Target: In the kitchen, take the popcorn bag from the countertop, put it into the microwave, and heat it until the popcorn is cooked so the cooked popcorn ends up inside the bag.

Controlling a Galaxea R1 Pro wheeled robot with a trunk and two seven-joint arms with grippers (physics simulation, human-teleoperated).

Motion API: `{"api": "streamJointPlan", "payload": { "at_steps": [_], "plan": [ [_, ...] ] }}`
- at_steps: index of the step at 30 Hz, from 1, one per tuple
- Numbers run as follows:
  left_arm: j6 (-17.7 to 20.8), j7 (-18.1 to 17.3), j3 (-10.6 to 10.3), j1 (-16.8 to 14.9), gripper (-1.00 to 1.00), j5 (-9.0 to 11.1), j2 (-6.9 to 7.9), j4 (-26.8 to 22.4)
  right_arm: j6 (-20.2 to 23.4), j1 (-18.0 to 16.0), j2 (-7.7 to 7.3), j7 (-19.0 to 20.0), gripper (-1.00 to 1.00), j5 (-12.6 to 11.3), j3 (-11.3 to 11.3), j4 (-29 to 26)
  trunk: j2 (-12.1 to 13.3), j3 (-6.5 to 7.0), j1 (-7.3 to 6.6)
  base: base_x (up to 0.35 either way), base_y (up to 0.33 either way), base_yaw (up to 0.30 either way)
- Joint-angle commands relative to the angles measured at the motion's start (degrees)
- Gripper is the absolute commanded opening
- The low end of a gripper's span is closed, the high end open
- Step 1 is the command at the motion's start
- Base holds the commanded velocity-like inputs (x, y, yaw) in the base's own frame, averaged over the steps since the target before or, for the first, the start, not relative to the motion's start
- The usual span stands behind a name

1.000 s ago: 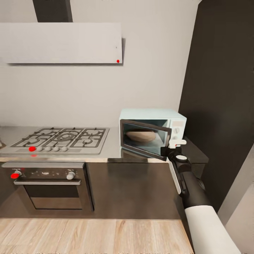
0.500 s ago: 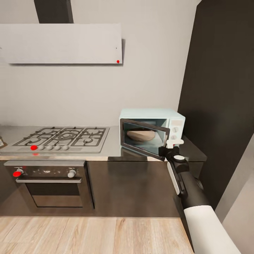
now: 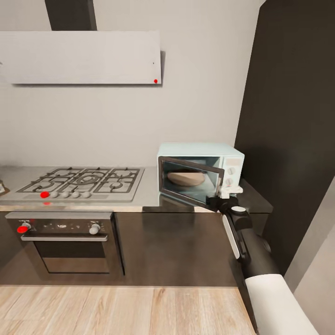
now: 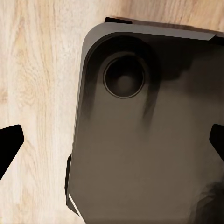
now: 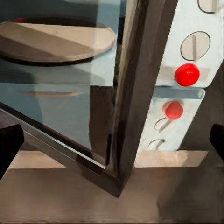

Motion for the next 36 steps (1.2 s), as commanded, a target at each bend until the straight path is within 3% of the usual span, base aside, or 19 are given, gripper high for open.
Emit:
{"api": "streamJointPlan", "payload": {
  "at_steps": [1, 3, 5, 7, 9, 13, 19, 31, 34, 36],
  "plan": [
    [-0.09, 0.05, 0.04, 0.01, 1.00, 0.38, -0.01, -0.05, 0.60, 0.27, -2.28, 0.04, 1.00, 0.32, 0.07, 0.15, -0.03, -0.05, 0.00, 0.000, 0.000, 0.000],
    [-0.09, 0.05, 0.04, 0.01, 1.00, 0.41, -0.01, -0.05, 0.79, 0.78, -6.16, 0.04, 1.00, 0.07, 0.03, 0.31, -0.03, -0.05, 0.00, 0.000, 0.000, 0.000],
    [-0.09, 0.05, 0.04, 0.01, 1.00, 0.42, -0.01, -0.05, 0.85, 0.92, -9.03, 0.04, 1.00, -0.03, -0.75, 0.34, -0.03, -0.05, 0.00, 0.000, 0.000, 0.000],
    [-0.09, 0.05, 0.04, 0.01, 1.00, 0.43, -0.01, -0.05, 0.85, 0.96, -11.45, 0.05, 1.00, -0.10, -4.50, 0.36, -0.03, -0.05, 0.00, 0.000, 0.000, 0.000],
    [-0.09, 0.05, 0.04, 0.01, 1.00, 0.44, -0.01, -0.05, 1.18, 0.98, -12.61, 0.10, 1.00, -0.14, -9.10, 0.34, -0.03, -0.05, 0.00, 0.000, 0.000, 0.000],
    [-0.09, 0.05, 0.04, 0.01, 1.00, 0.42, -0.01, -0.07, 1.46, 0.99, -12.68, 0.06, 1.00, 0.22, -10.89, 0.33, -0.03, -0.05, 0.00, 0.000, 0.000, 0.000],
    [-0.09, 0.01, -0.01, 0.01, 1.00, 0.44, 0.05, -0.13, 1.54, 0.99, -12.16, 0.12, 1.00, 0.11, -10.84, 0.32, -0.03, -0.05, 0.00, 0.052, 0.000, 0.000],
    [-0.03, 0.05, -0.04, 0.01, 1.00, 0.59, 0.00, -0.05, 1.50, 0.99, -12.08, 1.68, 1.00, -0.12, -10.83, 1.38, -0.03, -0.05, 0.00, 0.310, 0.000, 0.000],
    [-0.02, 0.05, -0.01, 0.01, 1.00, 0.57, -0.01, -0.05, 1.49, 0.99, -12.21, 4.27, 1.00, -0.01, -10.83, 1.52, -0.03, -0.05, 0.00, 0.322, 0.000, 0.000],
    [-0.07, 0.05, 0.03, 0.01, 1.00, 0.54, -0.01, -0.07, 1.49, 0.99, -12.30, 8.74, 1.00, 0.19, -10.83, 1.54, -0.03, -0.05, 0.00, 0.233, 0.000, 0.000]
  ]
}}
